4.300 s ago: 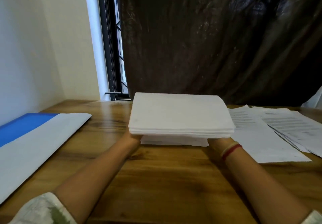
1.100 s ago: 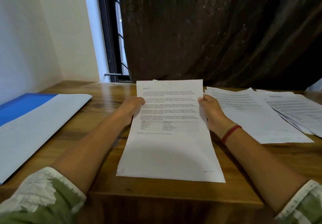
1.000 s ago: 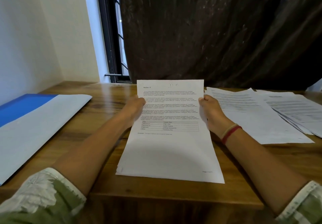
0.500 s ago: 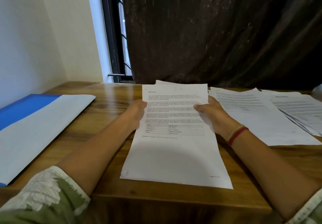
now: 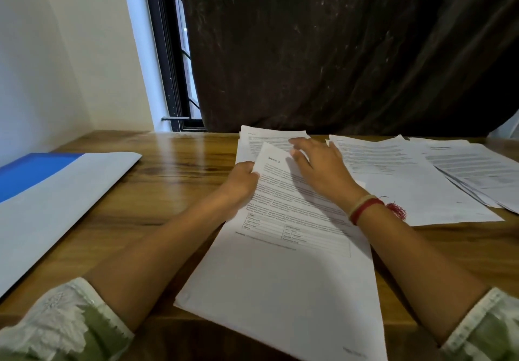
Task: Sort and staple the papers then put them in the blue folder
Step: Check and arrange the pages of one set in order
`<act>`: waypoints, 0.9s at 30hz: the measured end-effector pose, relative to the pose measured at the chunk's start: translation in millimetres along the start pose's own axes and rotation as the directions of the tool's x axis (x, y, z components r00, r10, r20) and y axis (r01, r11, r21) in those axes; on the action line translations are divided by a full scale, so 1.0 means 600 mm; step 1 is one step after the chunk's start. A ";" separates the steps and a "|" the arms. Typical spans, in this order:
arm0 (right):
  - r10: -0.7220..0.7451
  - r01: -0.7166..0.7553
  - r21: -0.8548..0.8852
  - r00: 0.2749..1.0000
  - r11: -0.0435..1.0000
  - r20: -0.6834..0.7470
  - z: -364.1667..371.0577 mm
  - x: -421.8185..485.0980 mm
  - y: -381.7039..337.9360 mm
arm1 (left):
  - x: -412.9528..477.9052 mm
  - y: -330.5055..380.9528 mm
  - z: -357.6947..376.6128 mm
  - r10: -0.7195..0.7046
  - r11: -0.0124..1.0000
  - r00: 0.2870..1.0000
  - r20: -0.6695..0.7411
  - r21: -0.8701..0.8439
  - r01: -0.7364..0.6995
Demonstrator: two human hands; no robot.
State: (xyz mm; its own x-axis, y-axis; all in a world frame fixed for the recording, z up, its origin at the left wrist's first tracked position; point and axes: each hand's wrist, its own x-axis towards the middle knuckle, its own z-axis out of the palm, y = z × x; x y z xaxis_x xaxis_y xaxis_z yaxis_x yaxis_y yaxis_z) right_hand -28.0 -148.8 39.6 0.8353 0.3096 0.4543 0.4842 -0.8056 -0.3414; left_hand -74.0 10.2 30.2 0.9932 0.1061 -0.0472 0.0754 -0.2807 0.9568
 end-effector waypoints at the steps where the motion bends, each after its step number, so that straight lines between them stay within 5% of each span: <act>1: -0.015 0.015 -0.001 0.999 1.000 0.042 0.004 0.001 -0.001 | -0.002 0.000 0.003 0.003 1.000 1.000 0.014 -0.005 -0.003; 5: -0.047 0.035 0.080 0.987 0.996 0.152 0.015 -0.001 0.002 | -0.009 0.002 0.007 0.014 1.000 0.999 0.030 -0.006 -0.014; 8: -0.034 0.012 0.198 0.993 0.980 0.110 0.021 0.000 0.002 | -0.014 0.004 0.005 0.011 1.000 1.000 0.029 0.013 -0.011; 14: 0.165 -0.172 0.500 0.985 0.849 0.059 0.025 0.001 -0.003 | -0.018 0.008 0.006 -0.008 0.999 0.999 0.053 0.052 0.006; 23: 0.217 -0.204 0.596 0.975 0.777 0.052 0.022 -0.015 -0.012 | -0.015 0.009 0.006 -0.056 0.992 0.997 0.048 0.120 0.050; 27: 0.231 -0.229 0.552 0.971 0.802 0.066 0.026 -0.008 -0.007 | -0.012 0.009 0.004 -0.062 0.998 0.998 0.018 -0.019 0.062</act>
State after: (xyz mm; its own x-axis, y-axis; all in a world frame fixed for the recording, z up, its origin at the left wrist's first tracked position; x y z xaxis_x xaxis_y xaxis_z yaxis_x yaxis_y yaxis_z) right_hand -29.9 -138.8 25.9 0.9400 0.1479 0.3074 0.3410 -0.4375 -0.8320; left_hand -80.6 5.5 35.0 0.9881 0.1064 -0.1112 0.1353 -0.2555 0.9573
